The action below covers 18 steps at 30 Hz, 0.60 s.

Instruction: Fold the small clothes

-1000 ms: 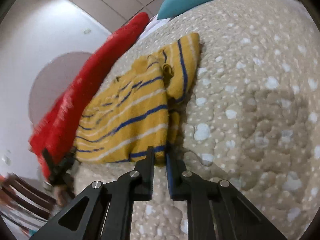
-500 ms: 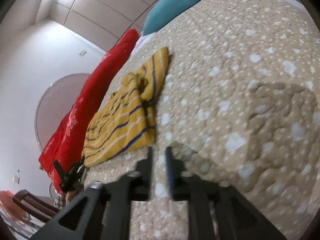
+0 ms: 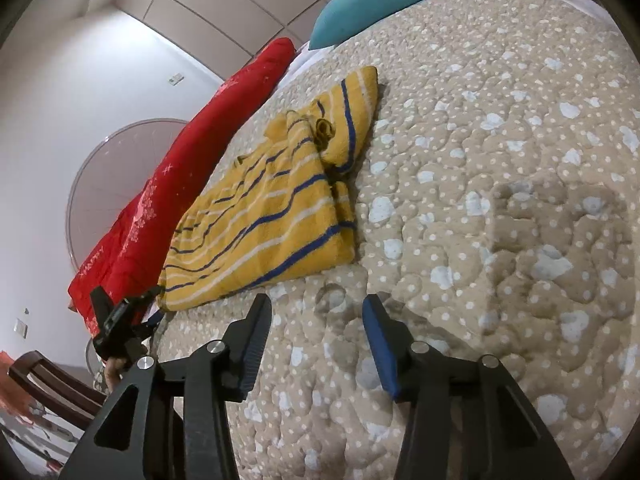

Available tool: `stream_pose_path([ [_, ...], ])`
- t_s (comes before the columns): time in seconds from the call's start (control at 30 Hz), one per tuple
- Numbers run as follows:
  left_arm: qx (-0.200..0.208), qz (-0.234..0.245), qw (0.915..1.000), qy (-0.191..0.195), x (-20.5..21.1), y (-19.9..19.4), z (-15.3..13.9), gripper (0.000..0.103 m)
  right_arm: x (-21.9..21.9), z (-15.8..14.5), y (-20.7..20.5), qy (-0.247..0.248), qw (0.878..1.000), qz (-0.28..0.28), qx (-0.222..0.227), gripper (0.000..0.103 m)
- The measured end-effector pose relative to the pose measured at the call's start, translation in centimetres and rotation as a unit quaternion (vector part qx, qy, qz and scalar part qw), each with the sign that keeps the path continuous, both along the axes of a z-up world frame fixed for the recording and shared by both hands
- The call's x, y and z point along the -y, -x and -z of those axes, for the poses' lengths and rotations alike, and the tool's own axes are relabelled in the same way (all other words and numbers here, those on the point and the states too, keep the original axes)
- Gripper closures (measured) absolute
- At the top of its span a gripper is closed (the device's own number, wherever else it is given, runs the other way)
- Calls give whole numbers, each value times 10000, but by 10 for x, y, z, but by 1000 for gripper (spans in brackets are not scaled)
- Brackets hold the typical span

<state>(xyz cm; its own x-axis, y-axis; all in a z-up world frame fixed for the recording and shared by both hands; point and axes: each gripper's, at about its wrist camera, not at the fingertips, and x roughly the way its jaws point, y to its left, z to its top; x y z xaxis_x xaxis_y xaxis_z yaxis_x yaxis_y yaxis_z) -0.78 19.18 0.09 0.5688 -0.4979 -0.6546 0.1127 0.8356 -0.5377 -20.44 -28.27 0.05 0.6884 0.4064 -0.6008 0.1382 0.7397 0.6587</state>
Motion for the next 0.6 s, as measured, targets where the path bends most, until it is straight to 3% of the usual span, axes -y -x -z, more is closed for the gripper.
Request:
stream_pose_path([
  [0.13,-275,340,9954,847,6,-19,0,9,-5,-3,-20,13,10000,-67,-41,50],
  [0.23,-469,796,9861,1384,28,-29,4,7,-15,-2,-41,29,9998,-150,-88,48],
  [0.3,-500,834,9892,1099,47,-32,6,1,-21,-1,-53,90,9998,-130,-79,47],
  [0.47,-436,575,9963,465,78,-38,4,3,-30,2,-88,131,9998,117,11,47],
  [0.5,-510,445,9974,235,82,-35,1,12,-31,3,-94,161,9997,193,1,52],
  [0.53,-586,375,9976,-49,87,-36,0,61,-32,4,-99,170,9996,242,-30,74],
  [0.57,-766,439,9957,-268,93,-37,0,85,-30,6,-105,28,9996,243,-115,90],
  [0.6,-857,476,9951,-149,93,-38,0,85,-25,10,-107,-297,9991,235,-172,91],
])
